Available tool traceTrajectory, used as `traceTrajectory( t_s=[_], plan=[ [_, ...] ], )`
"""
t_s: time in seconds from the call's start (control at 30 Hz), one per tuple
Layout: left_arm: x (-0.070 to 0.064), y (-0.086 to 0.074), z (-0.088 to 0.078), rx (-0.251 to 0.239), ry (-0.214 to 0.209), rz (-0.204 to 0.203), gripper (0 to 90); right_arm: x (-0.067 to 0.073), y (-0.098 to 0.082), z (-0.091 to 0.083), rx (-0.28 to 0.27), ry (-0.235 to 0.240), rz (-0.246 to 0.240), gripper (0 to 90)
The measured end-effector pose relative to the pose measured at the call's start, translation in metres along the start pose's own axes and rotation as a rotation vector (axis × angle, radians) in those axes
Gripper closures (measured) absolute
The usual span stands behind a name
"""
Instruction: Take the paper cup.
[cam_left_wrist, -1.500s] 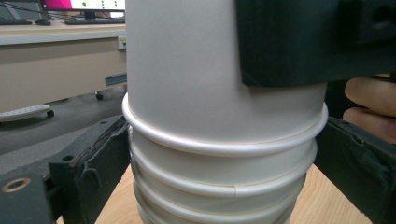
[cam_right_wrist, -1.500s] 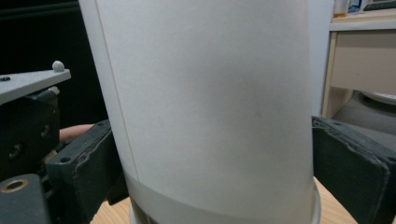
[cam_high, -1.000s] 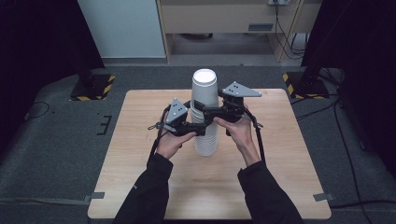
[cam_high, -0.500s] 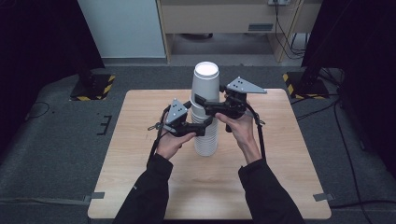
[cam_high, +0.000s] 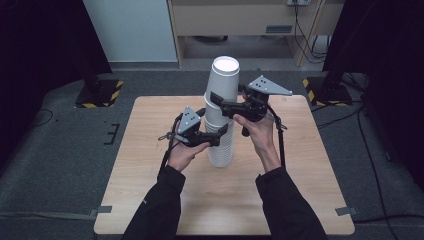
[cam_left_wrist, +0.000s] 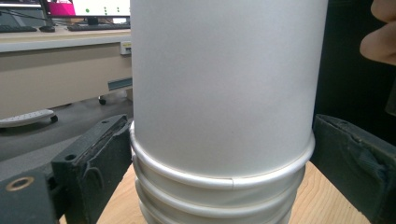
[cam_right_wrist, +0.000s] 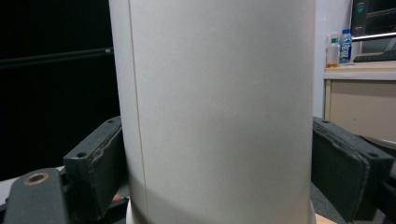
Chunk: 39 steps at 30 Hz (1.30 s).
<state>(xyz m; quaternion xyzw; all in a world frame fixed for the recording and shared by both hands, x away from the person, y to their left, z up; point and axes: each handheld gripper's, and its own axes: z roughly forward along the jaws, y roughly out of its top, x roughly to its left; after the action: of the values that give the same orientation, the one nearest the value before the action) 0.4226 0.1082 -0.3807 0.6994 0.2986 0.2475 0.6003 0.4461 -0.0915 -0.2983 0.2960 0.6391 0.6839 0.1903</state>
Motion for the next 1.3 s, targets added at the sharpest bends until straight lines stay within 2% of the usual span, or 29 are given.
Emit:
traceTrajectory(
  t_s=[0.47, 0.63, 0.83, 1.1, 1.3],
  plan=[
    [-0.001, 0.0, 0.0, -0.003, 0.005, 0.002, 5.7, 0.001, 0.015, -0.005, -0.076, -0.022, 0.013, 13.3],
    [-0.002, 0.0, 0.0, -0.005, 0.007, 0.002, 5.7, -0.002, 0.019, -0.009, -0.124, -0.024, 0.05, 13.3],
    [-0.002, 0.0, 0.0, -0.005, 0.008, 0.006, 5.7, -0.003, 0.027, -0.016, -0.152, -0.03, 0.039, 13.3],
    [-0.002, -0.001, -0.003, -0.012, 0.012, 0.02, 6.5, -0.008, 0.025, -0.025, -0.147, -0.05, 0.063, 13.2],
    [-0.003, -0.001, -0.007, -0.021, 0.018, 0.033, 8.7, -0.009, 0.027, -0.036, -0.166, -0.063, 0.07, 13.2]
  ],
)
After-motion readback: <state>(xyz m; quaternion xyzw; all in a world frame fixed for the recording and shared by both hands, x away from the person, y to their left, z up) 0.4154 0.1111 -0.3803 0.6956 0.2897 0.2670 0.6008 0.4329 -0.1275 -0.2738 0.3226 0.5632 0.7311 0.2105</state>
